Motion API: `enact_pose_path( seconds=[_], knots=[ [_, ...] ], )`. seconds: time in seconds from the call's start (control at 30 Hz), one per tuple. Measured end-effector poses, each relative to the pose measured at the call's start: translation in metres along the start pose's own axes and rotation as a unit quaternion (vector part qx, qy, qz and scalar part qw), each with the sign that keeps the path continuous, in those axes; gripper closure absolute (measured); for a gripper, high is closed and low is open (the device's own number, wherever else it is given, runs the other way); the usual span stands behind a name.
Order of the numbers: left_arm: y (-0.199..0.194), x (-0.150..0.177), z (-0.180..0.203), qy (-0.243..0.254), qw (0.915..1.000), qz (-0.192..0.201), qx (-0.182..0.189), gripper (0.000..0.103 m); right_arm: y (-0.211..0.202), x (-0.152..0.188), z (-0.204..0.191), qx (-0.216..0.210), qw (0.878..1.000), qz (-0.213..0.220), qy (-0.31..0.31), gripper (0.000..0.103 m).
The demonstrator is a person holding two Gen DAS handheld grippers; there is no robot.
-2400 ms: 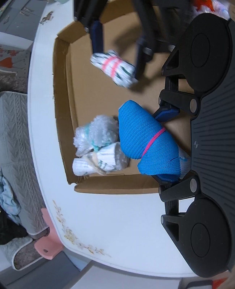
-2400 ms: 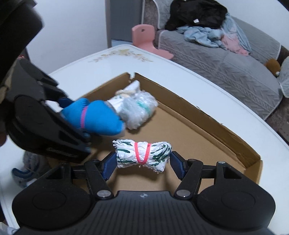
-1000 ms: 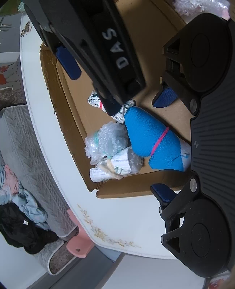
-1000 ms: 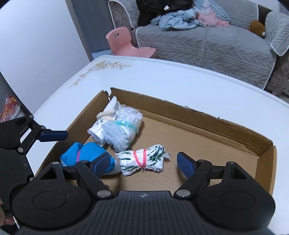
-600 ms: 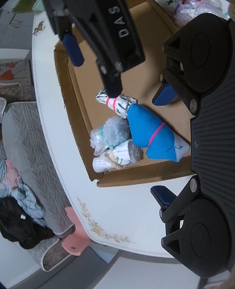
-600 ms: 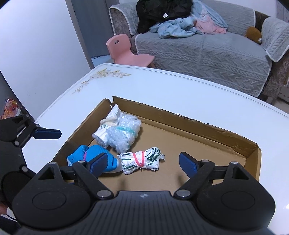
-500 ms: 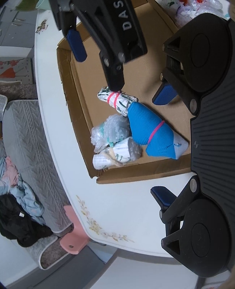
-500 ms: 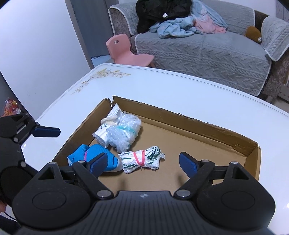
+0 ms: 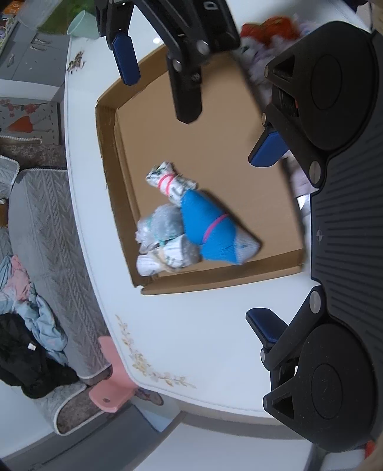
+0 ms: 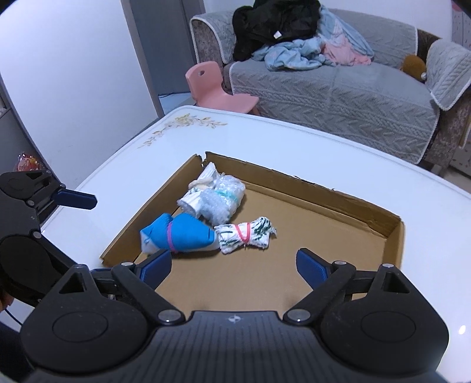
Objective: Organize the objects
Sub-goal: 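Place the blue sock and green-striped bundle into the tray, opening both tools, then grasp the grey knit sock with left tool while right tool grasps orange packet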
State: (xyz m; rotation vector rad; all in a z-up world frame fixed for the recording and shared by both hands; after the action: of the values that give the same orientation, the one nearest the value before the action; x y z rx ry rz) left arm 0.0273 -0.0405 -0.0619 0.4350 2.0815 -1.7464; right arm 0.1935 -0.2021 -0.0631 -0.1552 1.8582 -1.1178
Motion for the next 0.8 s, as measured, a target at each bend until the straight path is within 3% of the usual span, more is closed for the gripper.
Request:
enact_pose_path(
  seconds=[0.33, 0.6, 0.8],
  knots=[
    [-0.025, 0.047, -0.008, -0.005, 0.9999, -0.004, 0.011, 0.001, -0.04, 0.035, -0.016, 0.009, 1.0, 0.009, 0.009, 0.007],
    [0.001, 0.098, -0.033, -0.048, 0.9961, -0.071, 0.02, 0.001, -0.066, 0.082, 0.019, 0.066, 0.995, -0.017, 0.073, 0.006],
    [0.008, 0.093, -0.047, -0.152, 0.9832, -0.079, 0.063, 0.001, -0.057, 0.111, 0.028, 0.108, 0.985, -0.065, 0.118, 0.006]
  ],
)
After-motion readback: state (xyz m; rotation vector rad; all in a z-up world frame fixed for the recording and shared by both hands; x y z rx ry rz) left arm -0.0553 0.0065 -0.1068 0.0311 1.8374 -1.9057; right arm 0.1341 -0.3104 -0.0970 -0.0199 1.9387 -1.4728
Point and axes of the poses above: each gripper's, at about its wrist camera, not at the fingertips, and y roughly the way its jaws point, z to its right, x to its underside, the point moved 4 cm from there along y, roughly the way its jaws point, and after that the axes turned 2 degrees about -y, right-handed, at the moved point
